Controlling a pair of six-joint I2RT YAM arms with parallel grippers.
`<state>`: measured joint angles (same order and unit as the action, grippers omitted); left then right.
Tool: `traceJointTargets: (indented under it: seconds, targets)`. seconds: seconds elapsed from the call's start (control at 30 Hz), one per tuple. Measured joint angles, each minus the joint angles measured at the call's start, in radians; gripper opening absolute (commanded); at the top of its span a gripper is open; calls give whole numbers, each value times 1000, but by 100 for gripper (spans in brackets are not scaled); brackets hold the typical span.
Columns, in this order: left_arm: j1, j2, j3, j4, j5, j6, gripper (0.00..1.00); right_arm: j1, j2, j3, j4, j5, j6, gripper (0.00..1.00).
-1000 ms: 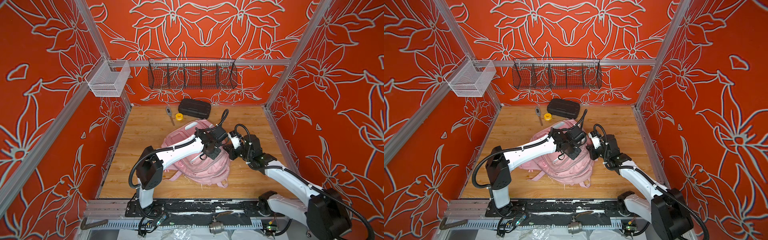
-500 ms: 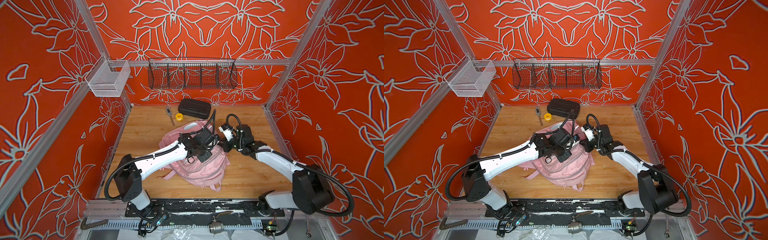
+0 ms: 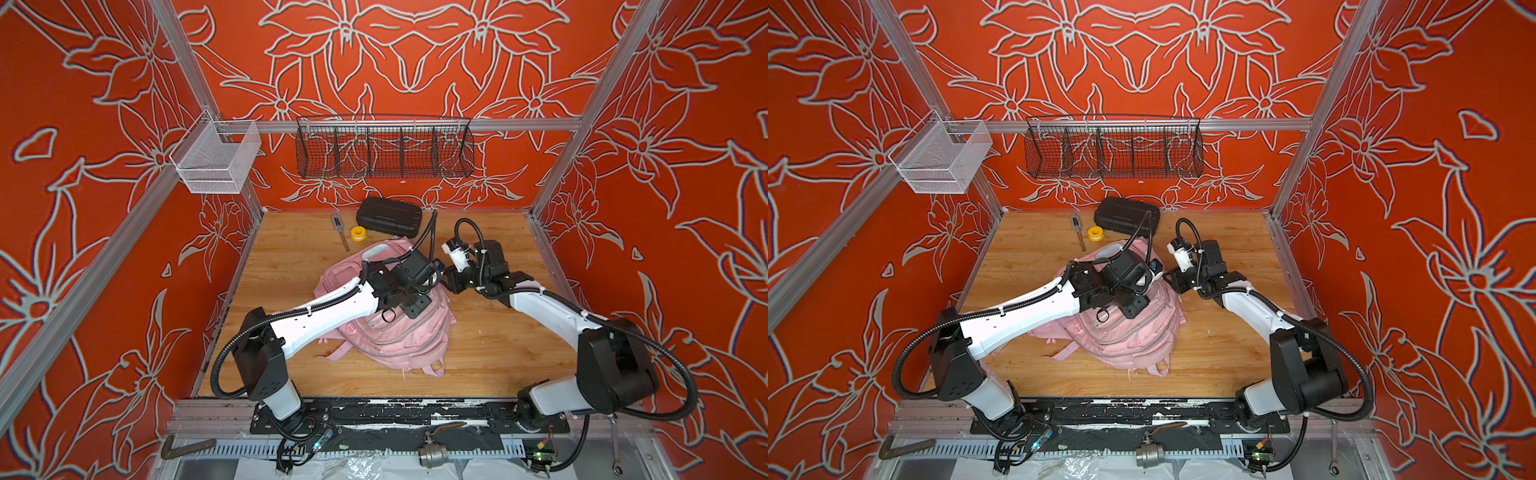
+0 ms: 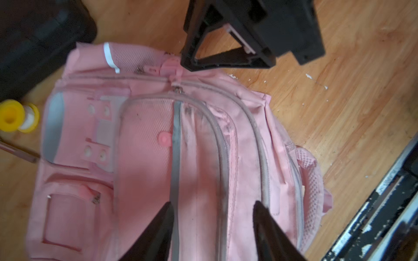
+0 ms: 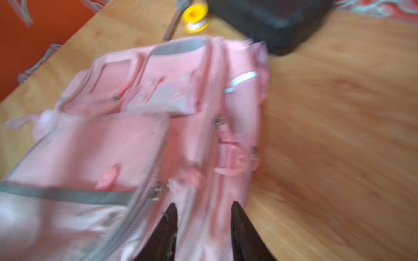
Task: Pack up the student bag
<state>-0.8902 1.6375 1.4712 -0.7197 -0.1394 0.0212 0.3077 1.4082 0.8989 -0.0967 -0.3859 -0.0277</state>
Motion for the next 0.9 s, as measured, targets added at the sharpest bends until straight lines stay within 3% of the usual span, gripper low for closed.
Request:
traceJointTargets:
  seconds: [0.03, 0.07, 0.27, 0.37, 0.5, 0.7, 0.9]
  targets:
    - [0, 0, -3, 14, -19, -23, 87, -5, -25, -3, 0, 42, 3, 94]
    - [0, -2, -12, 33, -44, -53, 98, -9, -56, -9, -1, 92, 6, 97]
    - [82, -113, -149, 88, -254, -243, 97, -74, -230, -138, 87, 391, 44, 97]
    - [232, -265, -304, 163, -331, -287, 97, -125, -264, -267, 222, 535, 48, 97]
    - [497, -435, -550, 301, -406, -291, 97, -154, -171, -381, 358, 718, 42, 97]
    - [685, -459, -915, 631, -375, -220, 98, -163, 1, -435, 570, 739, 19, 97]
    - [784, -446, -1100, 949, -212, -106, 98, -174, -27, -587, 784, 681, 0, 97]
